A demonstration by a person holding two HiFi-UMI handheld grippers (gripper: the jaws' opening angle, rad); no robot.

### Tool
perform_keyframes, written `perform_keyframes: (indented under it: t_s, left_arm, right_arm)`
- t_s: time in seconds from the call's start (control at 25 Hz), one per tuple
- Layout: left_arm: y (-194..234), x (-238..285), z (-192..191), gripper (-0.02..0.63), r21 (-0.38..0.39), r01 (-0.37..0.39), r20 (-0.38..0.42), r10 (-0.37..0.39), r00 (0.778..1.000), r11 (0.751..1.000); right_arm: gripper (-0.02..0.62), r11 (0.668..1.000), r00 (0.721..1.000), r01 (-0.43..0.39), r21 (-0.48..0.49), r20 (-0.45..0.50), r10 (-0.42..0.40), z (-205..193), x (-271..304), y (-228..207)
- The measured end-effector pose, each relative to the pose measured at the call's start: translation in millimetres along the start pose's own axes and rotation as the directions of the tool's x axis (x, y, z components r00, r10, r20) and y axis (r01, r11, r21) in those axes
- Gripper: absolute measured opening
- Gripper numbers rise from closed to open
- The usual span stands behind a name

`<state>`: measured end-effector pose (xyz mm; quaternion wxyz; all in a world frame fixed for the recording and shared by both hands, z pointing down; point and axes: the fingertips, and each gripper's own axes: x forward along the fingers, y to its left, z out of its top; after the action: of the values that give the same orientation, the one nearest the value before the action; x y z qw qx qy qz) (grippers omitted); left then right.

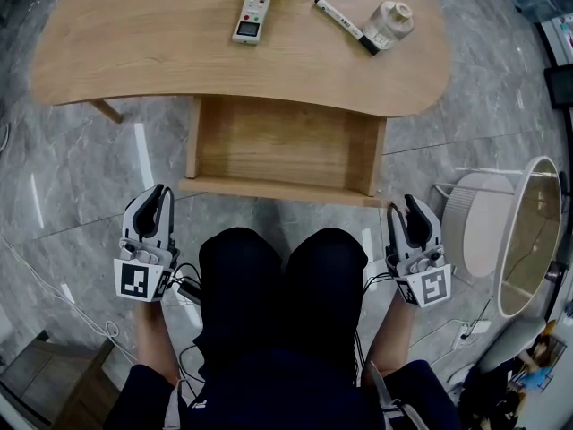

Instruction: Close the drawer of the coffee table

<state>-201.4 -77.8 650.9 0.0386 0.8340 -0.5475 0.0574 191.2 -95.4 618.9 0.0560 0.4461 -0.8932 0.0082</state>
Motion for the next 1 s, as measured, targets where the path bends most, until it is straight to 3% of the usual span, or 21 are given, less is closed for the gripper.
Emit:
perform_keyframes:
  t_s: [0.16, 0.28, 0.44, 0.56, 0.76, 1.0]
  left_arm:
    - [-2, -2, -13, 0.032, 0.011, 0.019, -0.017, -0.019, 1.000, 1.000]
    - [-5, 3, -24, 0.116, -0.004, 0.030, -0.016, -0.030, 0.999, 1.000]
    - [-6, 2, -38, 0.116, -0.004, 0.021, -0.069, -0.021, 0.997, 1.000]
    - [-4, 4, -42, 0.117, -0.017, 0.017, -0.058, -0.018, 0.998, 1.000]
    - [-5, 14, -45, 0.117, -0.030, 0.043, -0.040, -0.044, 0.998, 0.999]
    - [-6, 11, -52, 0.122, -0.029, 0.052, -0.055, -0.054, 0.997, 0.998]
  right_arm:
    - [0.165, 1.000, 1.000, 0.007, -0.017, -0.015, -0.007, -11, -2, 4]
    - [0.176, 1.000, 1.000, 0.018, -0.010, -0.017, -0.018, -22, -2, 5]
    - [0.189, 0.999, 0.999, 0.043, 0.014, -0.034, -0.043, -36, -8, 9]
    - [0.200, 0.998, 0.999, 0.041, 0.042, -0.017, -0.040, -37, -11, 8]
    - [0.257, 0.999, 0.998, 0.026, -0.023, -0.061, -0.027, -54, -4, 15]
    - [0.261, 0.997, 0.988, 0.068, -0.045, -0.134, -0.073, -82, 0, 9]
